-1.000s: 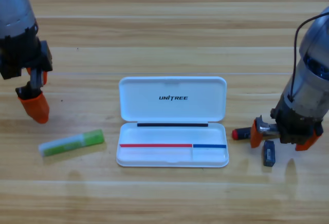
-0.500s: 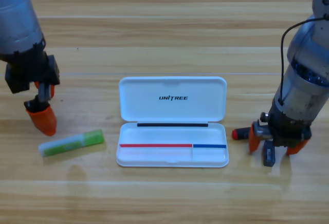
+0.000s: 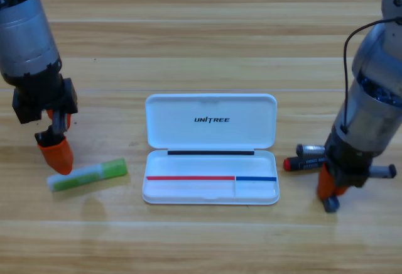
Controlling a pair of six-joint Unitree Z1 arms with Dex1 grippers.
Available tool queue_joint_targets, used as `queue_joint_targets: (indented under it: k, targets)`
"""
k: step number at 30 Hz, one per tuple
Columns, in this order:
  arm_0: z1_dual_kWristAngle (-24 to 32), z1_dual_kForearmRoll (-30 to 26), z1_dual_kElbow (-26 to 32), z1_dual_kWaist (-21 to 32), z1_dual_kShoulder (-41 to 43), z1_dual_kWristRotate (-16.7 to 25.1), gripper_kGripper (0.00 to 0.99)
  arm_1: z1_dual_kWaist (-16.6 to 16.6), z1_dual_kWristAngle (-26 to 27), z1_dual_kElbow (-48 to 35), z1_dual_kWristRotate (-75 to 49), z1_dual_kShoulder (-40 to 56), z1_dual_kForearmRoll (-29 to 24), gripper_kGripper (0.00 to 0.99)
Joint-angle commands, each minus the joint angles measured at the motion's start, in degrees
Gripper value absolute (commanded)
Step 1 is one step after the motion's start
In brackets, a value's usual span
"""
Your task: Clean up eraser and pencils
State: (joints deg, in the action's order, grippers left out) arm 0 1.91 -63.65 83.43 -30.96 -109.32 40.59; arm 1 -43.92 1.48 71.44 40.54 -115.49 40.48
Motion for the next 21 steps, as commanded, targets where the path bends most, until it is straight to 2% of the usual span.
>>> queue_joint_targets:
  k: [1, 4, 7, 11, 13, 17, 21]
  targets:
    - [0.8, 2.7, -1.8, 0.8, -3.1, 0.1, 0.923, 0.2, 0.7, 0.7, -12.2, 7.5, 6.7, 0.0]
    - [0.7, 5.0, -2.4, 0.8, -3.7, 0.1, 0.93, -1.0, -2.6, 3.4, -25.1, 10.5, 7.9, 0.0]
    - [0.5, 6.4, -2.7, 0.8, -5.1, 0.1, 0.933, -2.0, -2.8, 5.4, -38.4, 10.2, 8.0, 0.0]
    - [0.1, 8.8, -4.2, 0.8, -6.3, 0.0, 0.933, -2.5, 0.7, 6.6, -57.8, 7.6, 8.8, 0.0]
    - [-0.4, 10.0, -5.2, 0.8, -6.7, -0.1, 0.933, -3.4, 2.4, 8.7, -66.6, 5.7, 10.9, 0.0]
    - [-1.1, 12.1, -6.9, 0.8, -7.1, 0.0, 0.933, -5.3, 0.0, 14.2, -78.2, 1.3, 13.5, 0.0]
    - [-1.4, 13.9, -8.4, 0.8, -7.4, 0.1, 0.933, -7.0, -2.7, 19.1, -84.8, -2.9, 15.0, 0.0]
